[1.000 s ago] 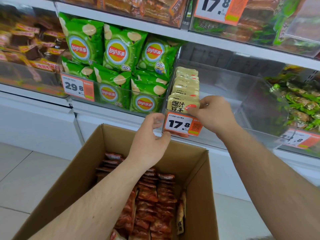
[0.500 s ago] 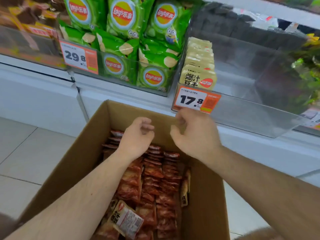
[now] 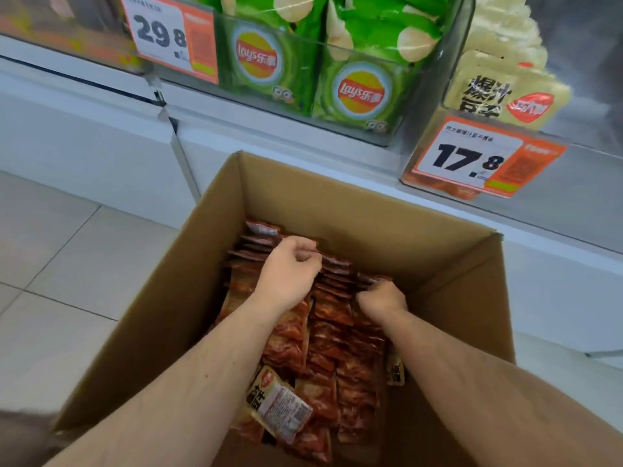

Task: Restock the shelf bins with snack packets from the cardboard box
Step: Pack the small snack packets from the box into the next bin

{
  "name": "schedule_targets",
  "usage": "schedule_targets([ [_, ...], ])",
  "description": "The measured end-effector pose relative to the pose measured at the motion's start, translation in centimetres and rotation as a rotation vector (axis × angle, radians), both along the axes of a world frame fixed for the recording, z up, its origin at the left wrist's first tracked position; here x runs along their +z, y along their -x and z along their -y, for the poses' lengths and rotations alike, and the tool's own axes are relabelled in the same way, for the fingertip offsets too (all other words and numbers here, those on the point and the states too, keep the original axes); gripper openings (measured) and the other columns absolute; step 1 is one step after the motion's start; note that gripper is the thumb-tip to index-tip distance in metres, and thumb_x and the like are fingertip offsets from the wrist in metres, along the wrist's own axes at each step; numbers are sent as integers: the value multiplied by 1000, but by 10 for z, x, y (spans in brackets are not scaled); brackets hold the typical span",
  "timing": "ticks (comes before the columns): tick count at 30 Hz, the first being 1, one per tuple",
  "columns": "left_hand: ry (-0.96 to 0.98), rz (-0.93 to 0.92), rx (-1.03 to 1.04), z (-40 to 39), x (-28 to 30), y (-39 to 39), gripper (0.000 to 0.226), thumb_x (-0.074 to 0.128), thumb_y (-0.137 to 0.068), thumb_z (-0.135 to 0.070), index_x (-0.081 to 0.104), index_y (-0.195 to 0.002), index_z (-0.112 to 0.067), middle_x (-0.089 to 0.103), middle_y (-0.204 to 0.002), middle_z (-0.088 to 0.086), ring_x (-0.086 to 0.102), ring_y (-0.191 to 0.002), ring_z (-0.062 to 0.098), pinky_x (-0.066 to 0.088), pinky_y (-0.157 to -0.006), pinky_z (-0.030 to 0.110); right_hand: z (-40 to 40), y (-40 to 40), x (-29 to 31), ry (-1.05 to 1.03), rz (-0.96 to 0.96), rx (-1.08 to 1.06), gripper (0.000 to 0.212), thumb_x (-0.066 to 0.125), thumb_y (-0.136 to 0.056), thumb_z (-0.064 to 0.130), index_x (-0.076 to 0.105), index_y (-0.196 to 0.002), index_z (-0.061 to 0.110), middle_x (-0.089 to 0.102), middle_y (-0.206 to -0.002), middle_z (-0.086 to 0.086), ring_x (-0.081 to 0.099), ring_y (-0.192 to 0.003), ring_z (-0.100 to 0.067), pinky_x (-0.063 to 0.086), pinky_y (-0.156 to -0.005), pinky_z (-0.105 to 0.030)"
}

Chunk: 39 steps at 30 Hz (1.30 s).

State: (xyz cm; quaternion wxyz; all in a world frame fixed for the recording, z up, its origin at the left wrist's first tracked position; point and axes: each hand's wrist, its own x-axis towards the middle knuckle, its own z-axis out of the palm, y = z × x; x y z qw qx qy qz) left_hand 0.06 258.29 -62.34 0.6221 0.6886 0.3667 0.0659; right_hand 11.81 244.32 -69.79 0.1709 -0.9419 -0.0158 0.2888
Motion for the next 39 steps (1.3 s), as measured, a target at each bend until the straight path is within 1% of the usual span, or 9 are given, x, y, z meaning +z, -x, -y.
schedule_targets([
  [10, -108, 182, -52, 22, 64, -29, 25, 61, -89, -4, 59, -99, -27, 70, -99, -8, 64, -98, 9, 48, -98, 29, -3, 1, 136, -269, 447, 432, 7, 60, -80, 27, 65, -84, 28, 69, -91, 6, 63, -91, -18, 51, -79, -30],
  [17, -392, 515, 59, 27, 164, -54, 17, 61, -91, -12, 59, -97, -29, 62, -93, -19, 56, -85, -11, 40, -74, 3, 40, -10, 282, -823, 1227, 424, 11, 64, -79, 13, 65, -89, 8, 58, -91, 5, 54, -84, -15, 42, -80, -28],
  [19, -486, 558, 80, 28, 194, -70, 13, 60, -93, -17, 60, -103, -25, 61, -97, -16, 56, -88, -4, 42, -78, 13, 34, -40, 317, -773, 1085, 123, 30, 64, -87, 24, 60, -113, 11, 55, -111, 3, 53, -105, -18, 41, -91, -31],
  [22, -715, 507, 58, 29, 225, -97, 24, 59, -92, -22, 61, -116, -20, 59, -105, -9, 57, -101, 11, 44, -83, 28, 18, -94, 345, -818, 381, -277, 62, 48, -97, 49, 38, -148, 16, 43, -145, -3, 43, -121, -21, 30, -108, -38],
  [25, -888, 367, 3, 23, 240, -119, 36, 55, -94, -18, 56, -130, -15, 61, -120, 4, 57, -112, 23, 46, -90, 35, 3, -125, 339, -847, 32, -340, 74, 33, -98, 62, 23, -156, 16, 32, -155, -6, 35, -137, -25, 18, -120, -44],
  [28, -956, 263, -30, 19, 240, -131, 36, 52, -96, -17, 55, -131, -13, 68, -118, 10, 62, -110, 31, 50, -89, 41, -19, -130, 320, -1050, -293, -273, 82, 28, -92, 73, 49, -144, 14, 55, -140, -16, 52, -131, -33, 39, -110, -46],
  [31, -1015, 253, -13, 17, 239, -136, 26, 54, -95, -19, 63, -119, -14, 71, -110, 10, 65, -103, 32, 53, -85, 43, -27, -136, 313, -1108, -369, -246, 85, 28, -88, 78, 65, -128, 12, 68, -120, -18, 63, -116, -38, 46, -102, -48],
  [36, -1090, 163, -48, 11, 241, -147, 16, 57, -91, -13, 69, -101, -13, 69, -99, 10, 66, -93, 33, 53, -73, 40, -16, -185, 309, -935, -153, -410, 103, 31, -83, 83, 14, -158, 14, 15, -163, -13, 16, -150, -30, 9, -122, -49],
  [39, -1128, 138, -64, 10, 240, -149, 17, 57, -88, -10, 70, -94, -18, 68, -89, 5, 64, -84, 28, 45, -62, 32, -30, -200, 303, -969, -199, -387, 107, 31, -77, 88, 25, -156, 15, 28, -159, -12, 28, -146, -30, 15, -121, -52],
])
